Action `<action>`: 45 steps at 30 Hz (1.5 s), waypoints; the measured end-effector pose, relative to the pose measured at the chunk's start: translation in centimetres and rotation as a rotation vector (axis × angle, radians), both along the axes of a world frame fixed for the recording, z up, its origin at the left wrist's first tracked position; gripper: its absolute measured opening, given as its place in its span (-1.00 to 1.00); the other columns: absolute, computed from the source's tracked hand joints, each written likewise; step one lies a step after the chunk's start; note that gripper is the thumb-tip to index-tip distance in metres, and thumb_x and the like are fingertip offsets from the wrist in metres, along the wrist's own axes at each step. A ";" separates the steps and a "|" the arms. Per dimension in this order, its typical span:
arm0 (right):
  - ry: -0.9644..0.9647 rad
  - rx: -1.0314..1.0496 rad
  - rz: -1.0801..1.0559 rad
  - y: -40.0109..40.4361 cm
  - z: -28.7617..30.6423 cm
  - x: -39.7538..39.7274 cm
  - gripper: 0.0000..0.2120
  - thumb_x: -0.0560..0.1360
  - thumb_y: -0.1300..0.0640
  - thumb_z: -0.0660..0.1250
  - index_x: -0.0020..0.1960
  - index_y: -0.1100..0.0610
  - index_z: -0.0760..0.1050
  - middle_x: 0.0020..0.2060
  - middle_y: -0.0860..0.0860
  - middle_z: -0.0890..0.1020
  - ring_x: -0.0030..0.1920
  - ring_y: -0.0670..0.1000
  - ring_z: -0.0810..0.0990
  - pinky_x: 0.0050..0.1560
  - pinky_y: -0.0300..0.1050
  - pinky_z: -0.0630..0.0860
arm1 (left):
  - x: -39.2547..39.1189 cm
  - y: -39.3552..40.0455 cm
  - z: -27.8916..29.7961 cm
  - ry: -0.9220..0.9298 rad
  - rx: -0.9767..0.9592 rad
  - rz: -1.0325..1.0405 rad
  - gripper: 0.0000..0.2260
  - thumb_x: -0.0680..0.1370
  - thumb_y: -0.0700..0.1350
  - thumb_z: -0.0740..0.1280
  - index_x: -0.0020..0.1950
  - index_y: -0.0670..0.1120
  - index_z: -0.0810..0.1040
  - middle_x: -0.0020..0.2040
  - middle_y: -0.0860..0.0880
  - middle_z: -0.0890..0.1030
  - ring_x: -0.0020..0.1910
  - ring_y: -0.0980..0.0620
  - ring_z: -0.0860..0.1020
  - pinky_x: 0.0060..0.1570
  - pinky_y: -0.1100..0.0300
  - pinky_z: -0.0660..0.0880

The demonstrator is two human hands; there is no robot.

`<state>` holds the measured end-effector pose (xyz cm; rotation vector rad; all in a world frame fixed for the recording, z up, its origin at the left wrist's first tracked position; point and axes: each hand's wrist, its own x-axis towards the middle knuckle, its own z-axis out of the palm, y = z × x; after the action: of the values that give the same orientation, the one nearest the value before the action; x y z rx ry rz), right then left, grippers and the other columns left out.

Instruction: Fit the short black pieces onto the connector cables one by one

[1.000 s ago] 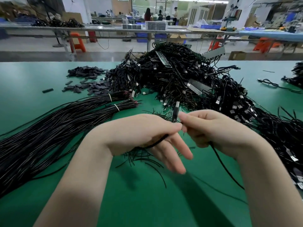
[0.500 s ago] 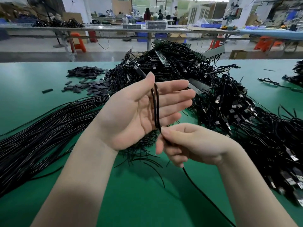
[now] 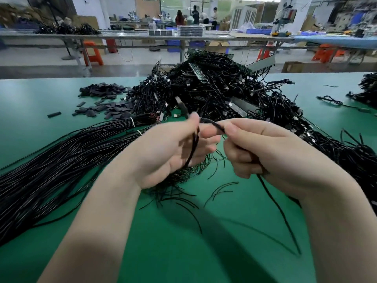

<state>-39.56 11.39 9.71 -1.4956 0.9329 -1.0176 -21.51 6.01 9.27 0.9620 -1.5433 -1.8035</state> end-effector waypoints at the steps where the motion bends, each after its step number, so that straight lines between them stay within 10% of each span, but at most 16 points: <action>1: -0.032 0.006 0.079 0.1 -0.1 0.3 -0.71 0.62 0.03 0.12 0.11 0.06 0.60 -0.47 -0.11 0.32 -0.50 -0.12 0.22 -0.43 -0.29 0.23 | 0.2 -0.1 0.3 0.102 0.006 -0.004 -0.66 0.61 0.09 0.14 0.09 -0.03 0.64 0.08 -0.02 0.70 0.12 0.04 0.64 0.14 0.12 0.58; 6: 0.082 0.235 0.393 -1.2 -3.0 1.4 -0.71 0.60 -0.04 0.15 0.01 0.08 0.59 -0.44 -0.08 0.33 -0.45 -0.10 0.28 -0.39 -0.26 0.32 | 1.1 0.4 1.8 0.500 0.067 -0.146 -0.56 0.55 0.07 0.11 0.24 -0.13 0.60 0.14 -0.09 0.68 0.14 0.01 0.64 0.09 0.17 0.59; 13: 0.306 0.189 -0.168 -2.8 -4.6 0.0 -0.56 0.35 -0.29 0.36 -0.46 -0.01 0.33 -0.53 -0.12 0.26 -0.49 -0.07 0.15 -0.46 -0.22 0.12 | 2.0 1.3 2.2 0.033 -0.090 -0.347 -0.61 0.51 0.04 0.14 -0.45 -0.01 0.56 -0.53 0.03 0.46 -0.55 0.07 0.46 -0.48 0.30 0.43; 17: 0.021 0.091 -0.256 -1.8 -1.9 -0.7 -0.63 0.55 -0.16 0.24 -0.33 0.01 0.54 -0.52 -0.13 0.23 -0.52 -0.09 0.13 -0.49 -0.28 0.14 | 0.7 0.7 0.9 -0.338 -0.181 -0.249 -0.63 0.67 0.03 0.09 -0.09 -0.06 0.64 -0.32 0.01 0.69 -0.37 0.11 0.64 -0.39 0.36 0.48; 22: -0.040 -0.001 0.028 -0.3 -0.5 1.0 -0.71 0.61 -0.03 0.15 -0.17 -0.04 0.58 -0.46 -0.11 0.28 -0.50 -0.12 0.19 -0.46 -0.31 0.22 | -0.1 -0.1 0.6 0.226 -0.015 0.050 -0.61 0.61 0.04 0.13 0.16 -0.20 0.60 0.02 -0.07 0.71 -0.03 0.09 0.68 0.05 0.15 0.61; 26: 0.121 0.105 0.133 -0.8 -2.1 2.5 -0.70 0.61 -0.02 0.13 -0.18 0.06 0.52 -0.46 -0.07 0.31 -0.44 -0.05 0.23 -0.37 -0.22 0.27 | 0.0 0.1 1.2 0.537 0.084 0.063 -0.60 0.64 0.02 0.10 -0.04 -0.10 0.70 -0.13 0.01 0.71 -0.15 0.09 0.68 -0.13 0.23 0.62; 29: 0.238 0.088 0.028 -1.4 -2.6 2.2 -0.75 0.61 0.01 0.17 -0.13 0.06 0.54 -0.38 0.02 0.50 -0.32 0.00 0.42 -0.22 -0.10 0.42 | -0.4 0.3 1.1 0.455 0.001 0.124 -0.67 0.68 0.02 0.08 -0.16 -0.01 0.53 -0.41 0.13 0.43 -0.46 0.17 0.43 -0.37 0.30 0.43; 34: 0.073 -0.014 0.042 -1.2 -2.3 1.4 -0.87 0.44 -0.08 0.37 -0.03 -0.27 0.60 -0.11 -0.07 0.65 -0.07 -0.12 0.59 -0.02 -0.23 0.54 | -1.3 0.5 0.3 0.403 -0.020 0.054 -0.72 0.69 0.00 0.09 -0.17 -0.03 0.44 -0.39 0.09 0.39 -0.44 0.15 0.36 -0.43 0.32 0.35; 38: -0.023 -0.100 -0.077 -1.6 -2.4 2.7 -0.90 0.39 -0.02 0.39 -0.24 -0.01 0.55 -0.34 -0.12 0.55 -0.27 -0.11 0.50 -0.13 -0.22 0.54 | -1.6 0.5 -0.2 0.422 -0.022 0.001 -0.72 0.62 0.04 0.16 -0.23 -0.02 0.48 -0.26 0.03 0.59 -0.35 0.10 0.51 -0.35 0.22 0.38; 45: 0.069 0.004 -0.075 -1.7 -2.7 3.4 -0.76 0.60 0.08 0.25 0.02 0.29 0.47 -0.22 0.05 0.50 -0.23 -0.05 0.52 -0.01 -0.13 0.63 | -1.2 0.4 -0.5 0.301 -0.112 0.045 -0.75 0.56 0.04 0.19 -0.19 -0.08 0.49 -0.18 -0.04 0.68 -0.19 0.06 0.65 -0.28 0.14 0.54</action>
<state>-36.20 9.73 7.05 -1.5105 1.0459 -1.0225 -22.72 6.43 8.80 0.6334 -1.4048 -1.7200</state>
